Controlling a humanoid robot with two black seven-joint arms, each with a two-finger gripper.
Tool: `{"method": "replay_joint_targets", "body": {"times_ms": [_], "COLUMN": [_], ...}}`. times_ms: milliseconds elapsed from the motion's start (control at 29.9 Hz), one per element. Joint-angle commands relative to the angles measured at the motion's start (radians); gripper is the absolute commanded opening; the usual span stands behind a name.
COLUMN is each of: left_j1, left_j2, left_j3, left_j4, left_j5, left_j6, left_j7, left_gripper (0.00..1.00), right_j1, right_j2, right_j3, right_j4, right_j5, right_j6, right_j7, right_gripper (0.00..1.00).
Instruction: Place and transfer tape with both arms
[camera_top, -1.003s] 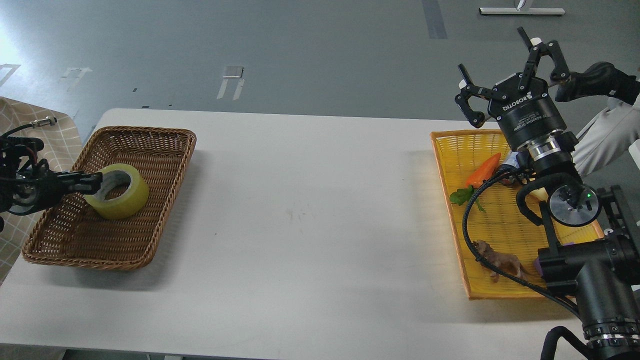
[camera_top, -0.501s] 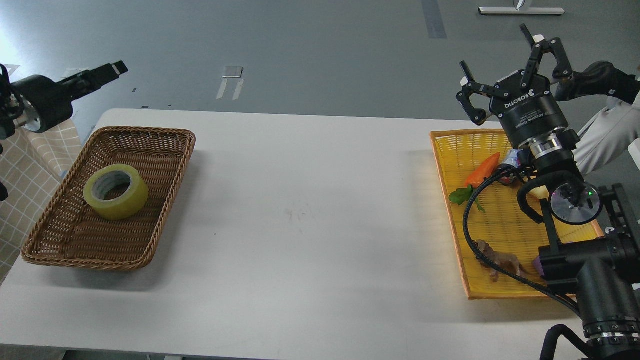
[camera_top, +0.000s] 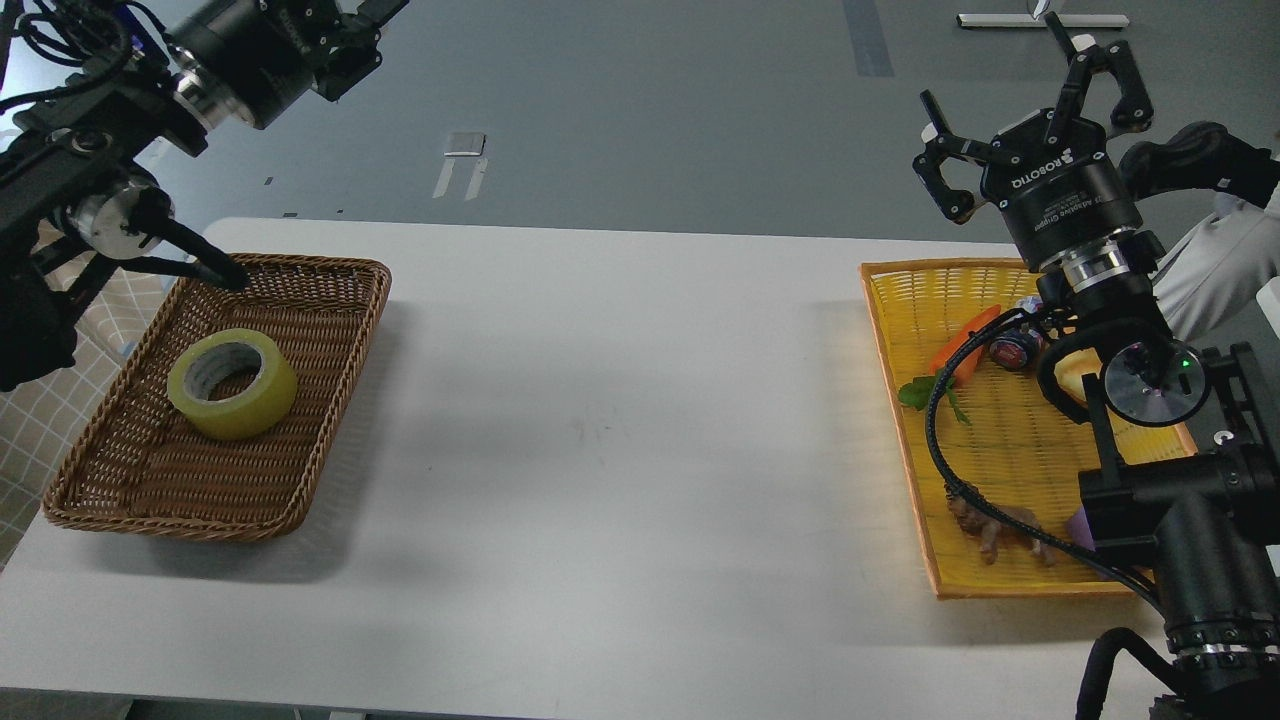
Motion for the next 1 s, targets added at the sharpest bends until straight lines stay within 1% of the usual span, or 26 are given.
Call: {"method": "replay_joint_targets", "body": {"times_ms": [0, 134, 201, 267, 401, 535, 869, 969], "left_j1": [0.026, 0.095, 0.121, 0.137, 0.207, 0.252, 0.258, 0.256], "left_j2": [-0.051, -0.113, -0.139, -0.156, -0.225, -0.262, -0.268, -0.269], "left_j3": [-0.063, -0.107, -0.116, -0.127, -0.220, -0.261, -0.261, -0.261], "left_j4": [-0.002, -0.002, -0.002, -0.002, -0.004, 0.004, 0.030, 0.085], "left_j5": [-0.045, -0.183, -0.206, -0.207, -0.207, -0.206, -0.206, -0.206], "left_j6": [-0.054, -0.054, -0.054, -0.054, -0.054, -0.054, -0.054, -0.054], "left_j7": [0.002, 0.005, 0.005, 0.003, 0.005, 0.009, 0.014, 0.014], "left_gripper": [0.98, 0.98, 0.98, 0.98, 0.98, 0.98, 0.98, 0.98], "right_j1": [0.029, 0.098, 0.129, 0.144, 0.150, 0.150, 0.143, 0.138], "right_j2": [-0.017, -0.032, -0.036, -0.036, -0.022, -0.005, 0.001, 0.001], "right_j3": [-0.006, -0.018, -0.032, -0.042, -0.059, -0.073, -0.061, -0.058], "right_j4": [-0.032, -0.138, -0.176, -0.193, -0.193, -0.195, -0.181, -0.178], "right_j5": [-0.001, 0.000, 0.000, 0.000, 0.002, 0.000, 0.002, 0.003], "right_j6": [0.000, 0.000, 0.000, 0.000, 0.000, 0.000, 0.000, 0.000], "right_j7": [-0.007, -0.015, -0.015, -0.015, -0.015, -0.012, -0.001, 0.001], "right_gripper": [1.00, 1.00, 1.00, 1.00, 1.00, 1.00, 1.00, 1.00]}}
